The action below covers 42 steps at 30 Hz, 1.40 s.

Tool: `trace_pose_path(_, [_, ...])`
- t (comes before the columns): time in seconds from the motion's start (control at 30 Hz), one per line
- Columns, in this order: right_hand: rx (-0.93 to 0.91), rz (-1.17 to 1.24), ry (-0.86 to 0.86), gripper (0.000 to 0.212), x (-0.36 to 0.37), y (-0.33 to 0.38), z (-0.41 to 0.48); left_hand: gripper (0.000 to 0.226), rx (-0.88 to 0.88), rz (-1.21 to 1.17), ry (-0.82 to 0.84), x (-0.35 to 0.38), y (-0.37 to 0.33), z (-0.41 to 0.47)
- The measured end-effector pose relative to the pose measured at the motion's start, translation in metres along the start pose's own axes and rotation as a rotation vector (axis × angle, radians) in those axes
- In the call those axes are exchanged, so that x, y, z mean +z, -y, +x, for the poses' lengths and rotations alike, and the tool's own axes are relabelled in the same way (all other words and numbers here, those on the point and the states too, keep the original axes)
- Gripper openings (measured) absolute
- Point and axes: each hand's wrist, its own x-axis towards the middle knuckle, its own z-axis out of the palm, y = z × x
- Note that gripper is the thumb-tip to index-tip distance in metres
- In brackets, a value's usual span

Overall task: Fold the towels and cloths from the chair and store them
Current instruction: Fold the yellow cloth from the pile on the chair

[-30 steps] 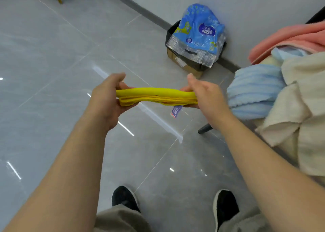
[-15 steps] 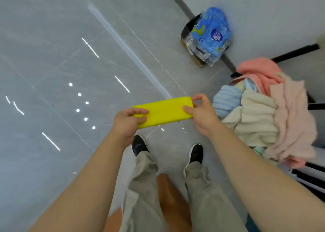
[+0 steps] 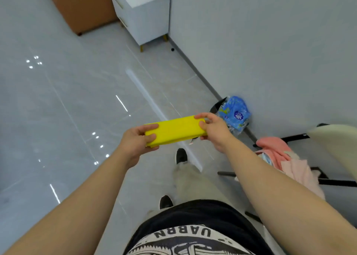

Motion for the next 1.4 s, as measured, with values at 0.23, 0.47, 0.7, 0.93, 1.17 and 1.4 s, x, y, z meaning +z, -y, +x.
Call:
trace_pose_path(0.23, [-0.072, -0.005, 0.076, 0.026, 0.036, 0.103, 0.158, 0.03, 0.09, 0.1, -0.058, -0.026, -0.131, 0.129])
trace_pose_path(0.47, [-0.06, 0.0, 0.212, 0.035, 0.06, 0.259, 0.309, 0.028, 0.126, 0.166, -0.097, -0.047, -0.3, 0.253])
trace_pose_path(0.7, [-0.112, -0.165, 0.133, 0.038, 0.101, 0.4, 0.442, 0.029, 0.204, 0.179, -0.096, -0.07, -0.437, 0.37])
trace_pose_path(0.93, [-0.153, -0.263, -0.01, 0.037, 0.146, 0.517, 0.58, 0.03, 0.223, 0.19, 0.01, -0.104, -0.564, 0.527])
trace_pose_path(1.17, [-0.196, -0.297, -0.092, 0.031, 0.161, 0.634, 0.685, 0.034, 0.257, 0.305, 0.037, -0.105, -0.701, 0.64])
trace_pose_path(1.4, [-0.201, -0.16, -0.071, 0.036, 0.167, 0.732, 0.828, 0.031, 0.345, 0.461, -0.064, -0.086, -0.803, 0.756])
